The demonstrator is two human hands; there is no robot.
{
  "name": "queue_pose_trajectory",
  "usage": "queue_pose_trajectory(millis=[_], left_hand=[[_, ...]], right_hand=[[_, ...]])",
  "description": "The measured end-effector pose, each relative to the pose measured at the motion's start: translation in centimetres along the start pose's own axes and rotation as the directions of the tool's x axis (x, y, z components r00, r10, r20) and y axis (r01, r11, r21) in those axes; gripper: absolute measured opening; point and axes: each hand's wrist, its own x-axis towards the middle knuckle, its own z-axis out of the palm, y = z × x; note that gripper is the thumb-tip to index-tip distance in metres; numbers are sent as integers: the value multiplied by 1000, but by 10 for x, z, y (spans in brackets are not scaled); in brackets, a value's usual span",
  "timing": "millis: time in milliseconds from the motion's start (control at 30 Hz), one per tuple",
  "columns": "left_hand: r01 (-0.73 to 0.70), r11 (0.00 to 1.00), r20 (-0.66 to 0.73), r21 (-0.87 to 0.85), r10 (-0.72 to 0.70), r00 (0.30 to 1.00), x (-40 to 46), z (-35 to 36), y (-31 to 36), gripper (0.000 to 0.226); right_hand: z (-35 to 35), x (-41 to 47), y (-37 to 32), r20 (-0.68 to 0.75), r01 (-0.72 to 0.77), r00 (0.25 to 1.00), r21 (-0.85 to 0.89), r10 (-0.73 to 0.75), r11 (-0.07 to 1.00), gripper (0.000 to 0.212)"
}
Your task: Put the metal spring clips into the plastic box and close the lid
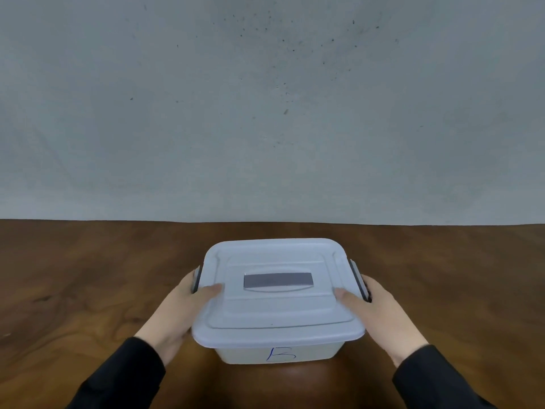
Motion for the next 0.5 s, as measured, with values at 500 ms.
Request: queue_pose_trajectory(millis=[500], left_hand=[[-154,973,-81,172,169,982,0,7,8,80]], right_hand=[[5,-14,-9,-14,134,990,-191,-139,972,50]])
